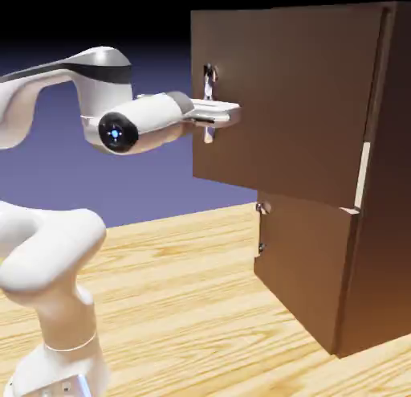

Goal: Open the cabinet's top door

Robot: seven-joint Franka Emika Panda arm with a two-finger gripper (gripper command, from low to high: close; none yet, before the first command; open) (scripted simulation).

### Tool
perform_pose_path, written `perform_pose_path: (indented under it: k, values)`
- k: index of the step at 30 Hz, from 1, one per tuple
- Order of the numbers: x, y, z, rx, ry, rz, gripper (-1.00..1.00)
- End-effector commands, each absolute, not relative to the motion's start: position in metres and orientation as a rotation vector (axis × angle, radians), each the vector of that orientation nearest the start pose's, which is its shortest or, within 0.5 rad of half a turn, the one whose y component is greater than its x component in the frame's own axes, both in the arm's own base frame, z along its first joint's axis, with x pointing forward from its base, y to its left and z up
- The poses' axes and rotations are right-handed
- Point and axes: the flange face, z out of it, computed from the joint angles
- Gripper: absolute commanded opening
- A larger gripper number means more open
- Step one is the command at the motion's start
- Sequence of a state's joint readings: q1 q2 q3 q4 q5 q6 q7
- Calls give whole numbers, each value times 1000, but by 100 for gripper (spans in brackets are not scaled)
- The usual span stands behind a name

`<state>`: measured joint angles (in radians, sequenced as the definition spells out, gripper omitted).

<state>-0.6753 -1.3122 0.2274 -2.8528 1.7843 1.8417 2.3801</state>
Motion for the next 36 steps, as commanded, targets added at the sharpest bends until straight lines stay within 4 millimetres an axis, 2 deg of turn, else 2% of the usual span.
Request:
perform_pose_path:
  k: [1,8,17,28,35,36]
  values:
    - [248,-18,583,63,1696,1155,-100]
    - [229,-71,583,-75,1725,1273,-100]
    - [216,-155,583,-293,1756,1449,-100]
    - [227,-250,583,-550,1767,1638,-100]
    - [241,-293,583,-678,1763,1726,-100]
    - [241,-293,583,-678,1763,1726,100]
